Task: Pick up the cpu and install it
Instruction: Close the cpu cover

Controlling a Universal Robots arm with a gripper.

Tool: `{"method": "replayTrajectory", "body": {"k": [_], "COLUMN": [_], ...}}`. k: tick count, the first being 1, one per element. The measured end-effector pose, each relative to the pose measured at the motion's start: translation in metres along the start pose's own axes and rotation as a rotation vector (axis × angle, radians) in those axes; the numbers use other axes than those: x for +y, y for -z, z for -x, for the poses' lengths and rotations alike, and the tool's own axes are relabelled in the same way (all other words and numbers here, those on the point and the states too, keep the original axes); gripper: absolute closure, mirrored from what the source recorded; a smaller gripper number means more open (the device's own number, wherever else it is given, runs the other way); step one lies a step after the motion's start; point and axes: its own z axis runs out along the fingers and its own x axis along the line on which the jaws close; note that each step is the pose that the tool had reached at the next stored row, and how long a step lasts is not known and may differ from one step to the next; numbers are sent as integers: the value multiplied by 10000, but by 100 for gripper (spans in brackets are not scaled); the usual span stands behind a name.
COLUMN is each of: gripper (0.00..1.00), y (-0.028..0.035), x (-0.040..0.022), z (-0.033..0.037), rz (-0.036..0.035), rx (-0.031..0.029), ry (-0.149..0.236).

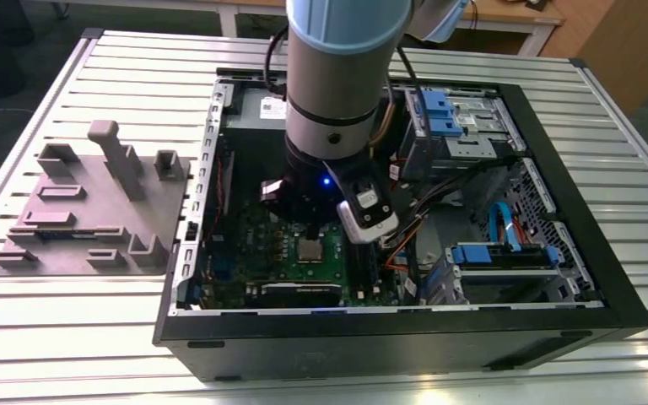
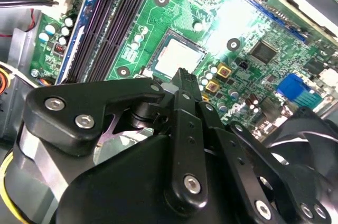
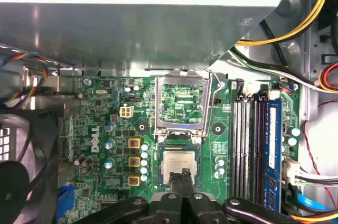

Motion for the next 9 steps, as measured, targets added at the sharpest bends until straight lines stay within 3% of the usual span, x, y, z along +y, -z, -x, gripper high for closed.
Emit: {"method": "replayTrajectory", "body": {"k": [9], "gripper": [89], "y": [20], "x": [0], "z": [0], "rz": [1], "rx": [-1], "ry": [0]}}
